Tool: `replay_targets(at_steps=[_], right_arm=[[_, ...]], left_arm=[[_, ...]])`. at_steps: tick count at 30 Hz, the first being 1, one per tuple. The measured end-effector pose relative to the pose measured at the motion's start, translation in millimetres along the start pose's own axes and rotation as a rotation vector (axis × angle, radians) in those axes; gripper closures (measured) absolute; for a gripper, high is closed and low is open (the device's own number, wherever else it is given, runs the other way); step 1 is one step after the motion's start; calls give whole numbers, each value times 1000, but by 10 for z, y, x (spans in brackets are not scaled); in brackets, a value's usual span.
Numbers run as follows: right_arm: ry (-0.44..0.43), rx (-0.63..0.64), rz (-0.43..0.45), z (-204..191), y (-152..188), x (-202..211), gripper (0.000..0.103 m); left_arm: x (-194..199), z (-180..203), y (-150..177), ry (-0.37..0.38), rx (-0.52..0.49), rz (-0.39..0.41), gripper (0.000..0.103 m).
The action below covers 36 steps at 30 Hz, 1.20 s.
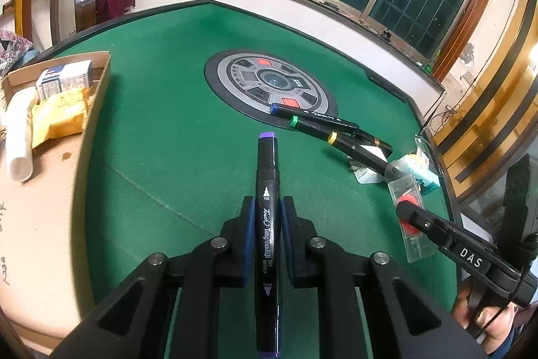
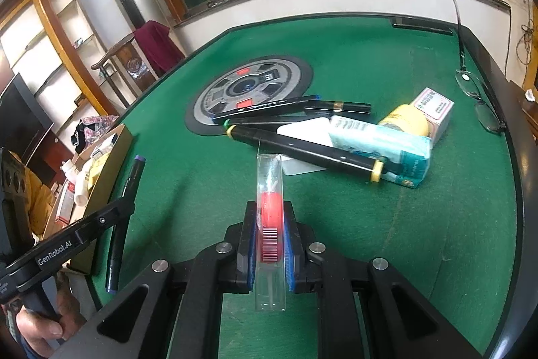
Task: Organize objects
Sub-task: 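Carry the marker and clear bag over the cardboard tray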
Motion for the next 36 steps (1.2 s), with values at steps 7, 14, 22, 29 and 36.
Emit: replay_targets(at_steps=[7,14,22,29,36], right_arm=[[-28,10,3,-215,-23,51,89],[-105,58,-10,-716,-45,57,89],[-226,183,-31,-1698,-30,-10,89],[-312,282,-65,-2459,114,-189,89],[-353,330,-133,-2984,318,-546,88]], left_arm=[[191,-107,-41,25,27,31,88],[522,-269,-154,47,55,98,88],[908,-694,-251,24,119,173,88],[1143,-1358,-262,-47,221,213,88],[1179,-1921,-172,-122,314,211,88]])
Point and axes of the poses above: each gripper's, at about its wrist camera, not at the fingertips, and x roughly against the way its jaws point, z to its right, y to its underside, the point moved 7 cm from there along -x, roughly the way its jaws point, and after that the axes turned 5 degrees about z, right-handed, at the moved point
